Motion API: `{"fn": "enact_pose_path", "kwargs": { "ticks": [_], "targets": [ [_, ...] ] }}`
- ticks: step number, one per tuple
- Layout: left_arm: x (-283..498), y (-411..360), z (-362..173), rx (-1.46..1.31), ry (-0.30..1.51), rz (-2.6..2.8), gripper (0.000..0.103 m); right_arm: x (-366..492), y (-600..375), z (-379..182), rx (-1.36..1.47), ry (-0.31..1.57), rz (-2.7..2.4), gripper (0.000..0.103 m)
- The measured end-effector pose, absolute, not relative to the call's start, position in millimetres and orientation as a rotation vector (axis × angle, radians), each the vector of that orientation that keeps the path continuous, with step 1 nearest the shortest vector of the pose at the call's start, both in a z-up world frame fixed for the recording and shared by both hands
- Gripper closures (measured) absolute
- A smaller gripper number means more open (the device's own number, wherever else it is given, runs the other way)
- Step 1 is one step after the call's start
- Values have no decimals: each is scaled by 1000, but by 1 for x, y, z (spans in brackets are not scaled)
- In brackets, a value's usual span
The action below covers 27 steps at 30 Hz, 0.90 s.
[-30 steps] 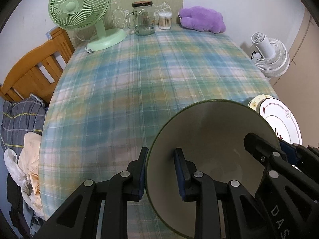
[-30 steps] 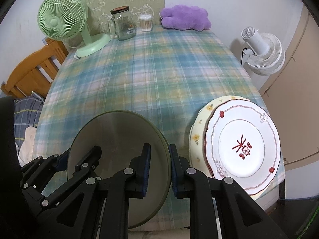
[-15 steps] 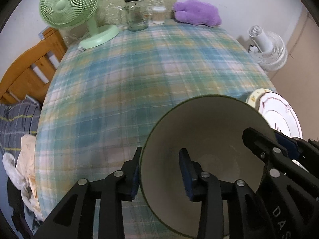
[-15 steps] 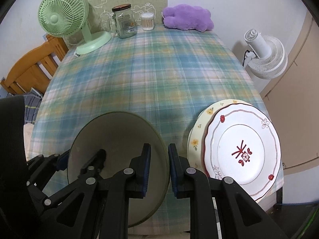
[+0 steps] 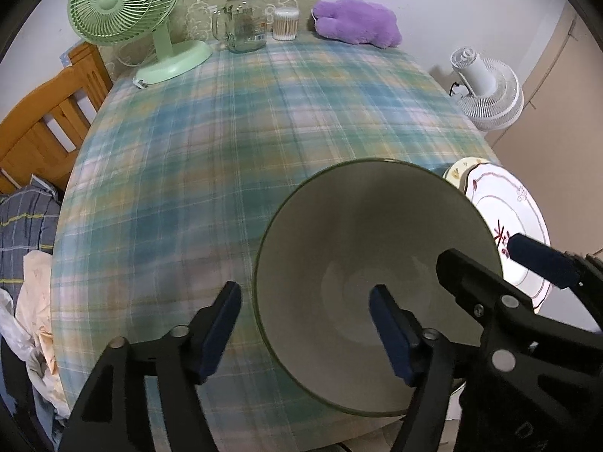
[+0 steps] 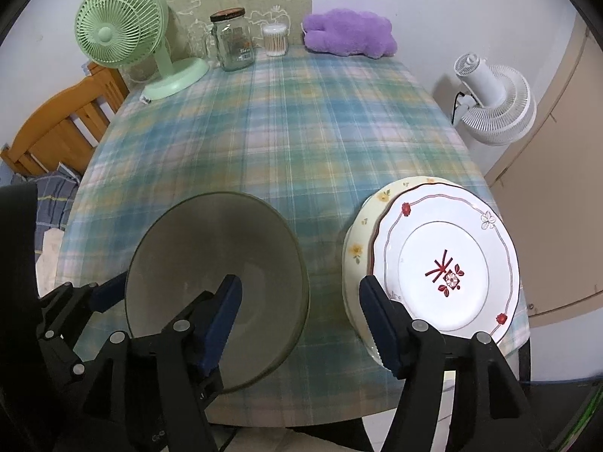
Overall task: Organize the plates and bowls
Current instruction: 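Lower the held bowl into the other grey-green bowls and open both grippers, then close both grippers on the rim of the nested bowl stack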
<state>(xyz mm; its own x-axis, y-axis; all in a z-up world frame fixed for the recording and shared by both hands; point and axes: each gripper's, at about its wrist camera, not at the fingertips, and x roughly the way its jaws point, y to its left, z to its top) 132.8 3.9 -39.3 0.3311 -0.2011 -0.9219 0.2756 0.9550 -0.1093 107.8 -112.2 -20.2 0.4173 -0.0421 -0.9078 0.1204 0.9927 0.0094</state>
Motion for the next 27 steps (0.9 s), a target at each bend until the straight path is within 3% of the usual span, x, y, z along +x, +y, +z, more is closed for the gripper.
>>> {"fn": "enact_pose_path", "kwargs": {
  "ticks": [2,4,18,23,25,27],
  "targets": [
    [133,2,-38,51,1185,-307,17,110,-118,-22,95,1147,-90,35],
    [133,1,-37,49,1177,-297,15,114,-124,-26,113,1163,-73,35],
    [135,-12,-50,20,1243,-161,11,143,-146,-68,287,1265,143,36],
    [133,-14,-51,25,1250,-134,10,150,-144,-79,318,1298,217,51],
    [134,-14,-52,24,1260,-135,10,152,-141,-83,320,1311,236,63],
    [135,-12,-53,18,1266,-134,8,155,-139,-86,320,1324,246,66]
  ]
}}
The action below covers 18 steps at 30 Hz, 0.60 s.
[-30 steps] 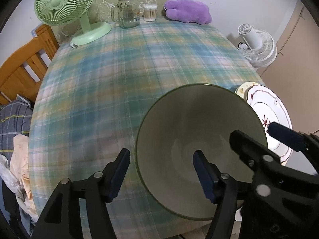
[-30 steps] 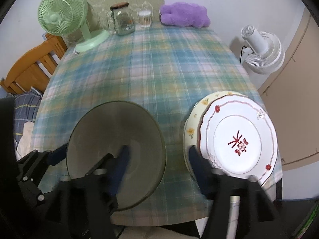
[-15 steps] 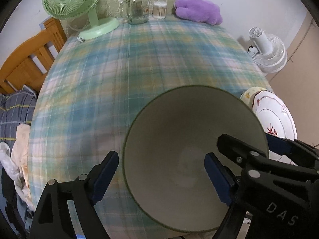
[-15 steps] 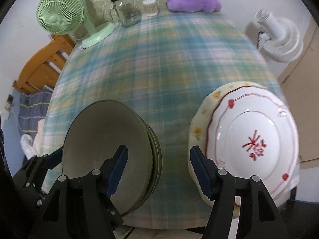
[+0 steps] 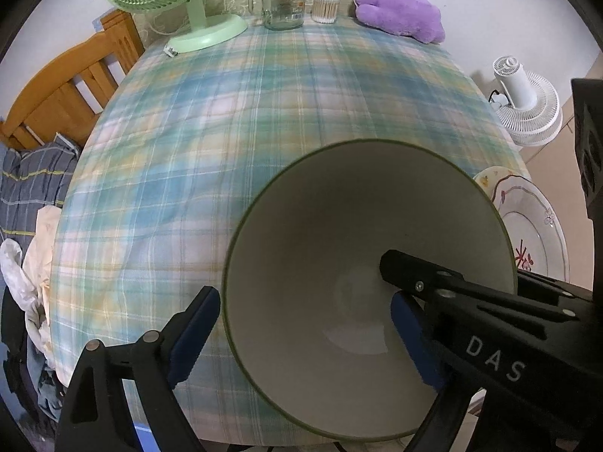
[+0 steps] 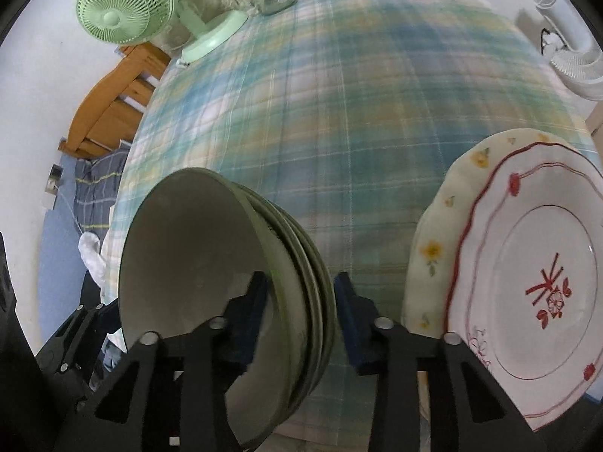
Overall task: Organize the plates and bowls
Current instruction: 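Close both grippers on the rim of the nested bowl stack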
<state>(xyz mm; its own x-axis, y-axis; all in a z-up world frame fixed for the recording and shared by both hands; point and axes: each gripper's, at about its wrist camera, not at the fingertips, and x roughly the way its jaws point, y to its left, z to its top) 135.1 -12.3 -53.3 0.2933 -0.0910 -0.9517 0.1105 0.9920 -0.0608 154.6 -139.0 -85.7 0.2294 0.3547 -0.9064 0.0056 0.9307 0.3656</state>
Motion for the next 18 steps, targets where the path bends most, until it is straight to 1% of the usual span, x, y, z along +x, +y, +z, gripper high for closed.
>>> {"fn": "enact_pose_path", "kwargs": {
  "ticks": [5,9,11,15,17,18],
  "targets": [
    [139,-7,-58,-5,1278,-169,5,157,-137,-85,304,1326,236,66],
    [142,-1,-64,-15,1276,-191,5,156,-134,-84,295,1325,210,66],
    [146,4,-70,-15,1288,-187,8,157,-132,-84,293,1326,191,65],
    [148,10,-78,-58,1299,-234,9,157,-127,-82,265,1327,151,64],
    [148,6,-78,-67,1293,-270,13,157,-127,-82,269,1328,138,64],
    [148,5,-77,-68,1287,-275,13,157,-127,-82,271,1328,138,64]
  ]
}}
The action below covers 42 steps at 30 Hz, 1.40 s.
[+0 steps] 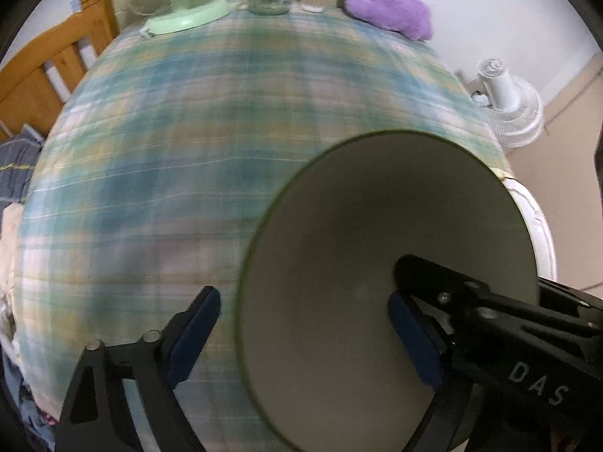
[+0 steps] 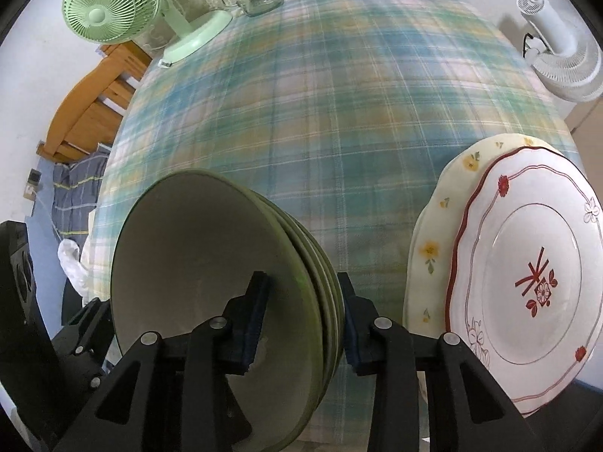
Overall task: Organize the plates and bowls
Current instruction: 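Close both grippers on the rim of the nested bowl stack, then lift the nested bowls with both grippers and carry them over the plates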
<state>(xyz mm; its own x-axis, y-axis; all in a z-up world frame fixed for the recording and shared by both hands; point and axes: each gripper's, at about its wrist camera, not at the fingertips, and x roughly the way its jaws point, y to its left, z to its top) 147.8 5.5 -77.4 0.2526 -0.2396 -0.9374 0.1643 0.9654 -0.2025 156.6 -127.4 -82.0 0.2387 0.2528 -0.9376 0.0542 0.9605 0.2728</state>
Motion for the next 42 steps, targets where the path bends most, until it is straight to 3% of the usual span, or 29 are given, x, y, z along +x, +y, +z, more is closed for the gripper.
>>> {"fn": "enact_pose_path", "kwargs": {
  "ticks": [9,11,23,42],
  "targets": [
    [149,9,-79,-125,1280,-337,21,159,-126,-81,272,1319,109,64],
    [148,4,-75,-131,1266,-362,36,159,-126,-81,262,1313,107,64],
    [153,9,-71,-164,1295,-370,37,161,-122,-73,237,1306,88,64],
    [155,12,-11,-77,1223,-471,37,148,-114,-10,305,1193,-15,64]
  ]
}}
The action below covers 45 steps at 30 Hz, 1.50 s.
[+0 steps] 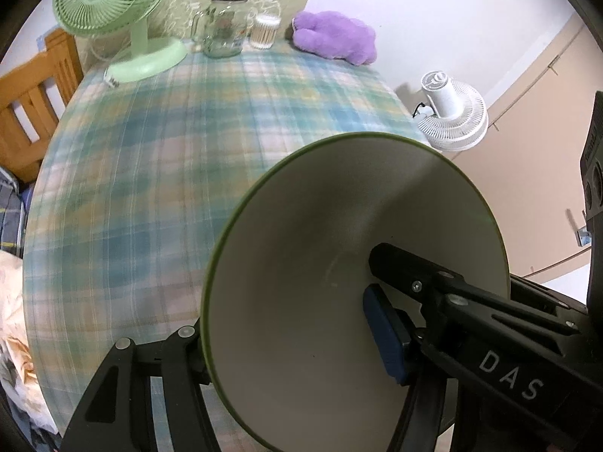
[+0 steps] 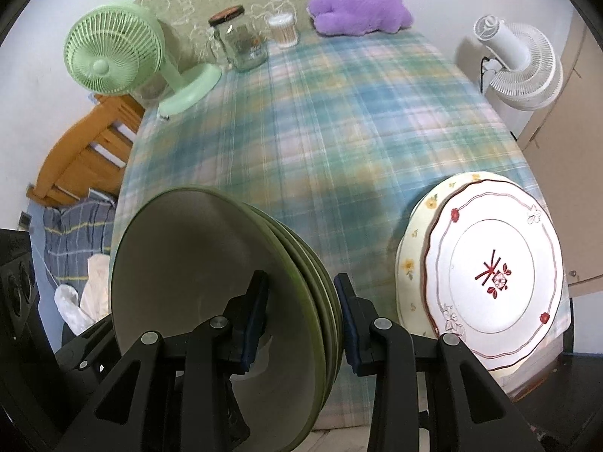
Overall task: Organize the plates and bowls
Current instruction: 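Lift the nested bowls with both grippers and carry them over the plates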
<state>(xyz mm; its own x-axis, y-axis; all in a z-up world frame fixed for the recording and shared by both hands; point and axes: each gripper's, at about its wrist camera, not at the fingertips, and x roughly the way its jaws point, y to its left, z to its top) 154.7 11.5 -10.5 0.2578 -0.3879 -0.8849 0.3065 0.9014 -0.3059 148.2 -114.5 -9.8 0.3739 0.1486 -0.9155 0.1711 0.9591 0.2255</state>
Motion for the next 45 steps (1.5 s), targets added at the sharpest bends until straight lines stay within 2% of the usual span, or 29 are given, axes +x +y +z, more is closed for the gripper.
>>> {"fn": "enact_pose_path", "kwargs": {
  "ticks": [27,45],
  "targets": [
    [139,-94,0,-136,1205,-356,37,141,-223,6,258,1176,89,64],
    [129,-170,-15,-155,1230,-335,37,137,-299,-7,245,1210,108,64]
  ]
}}
